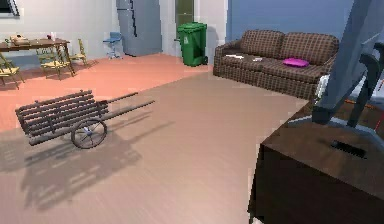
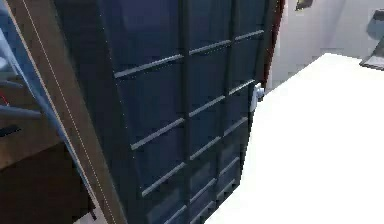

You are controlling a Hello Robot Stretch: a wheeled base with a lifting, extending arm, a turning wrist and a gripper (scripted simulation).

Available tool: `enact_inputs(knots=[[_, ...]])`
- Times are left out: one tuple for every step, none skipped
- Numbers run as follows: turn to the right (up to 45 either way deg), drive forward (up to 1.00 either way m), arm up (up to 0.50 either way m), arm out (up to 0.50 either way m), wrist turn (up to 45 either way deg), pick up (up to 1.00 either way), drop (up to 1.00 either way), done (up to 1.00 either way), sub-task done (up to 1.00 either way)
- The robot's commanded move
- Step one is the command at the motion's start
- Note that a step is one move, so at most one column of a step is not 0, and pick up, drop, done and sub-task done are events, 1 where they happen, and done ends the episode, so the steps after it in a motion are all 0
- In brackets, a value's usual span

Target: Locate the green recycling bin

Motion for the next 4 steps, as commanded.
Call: enact_inputs(knots=[[0.0,1.0,0.0,0.0,0.0,0.0,0.0,0.0,0.0],[0.0,1.0,0.0,0.0,0.0,0.0,0.0,0.0,0.0],[0.0,1.0,0.0,0.0,0.0,0.0,0.0,0.0,0.0],[0.0,1.0,0.0,0.0,0.0,0.0,0.0,0.0,0.0]])
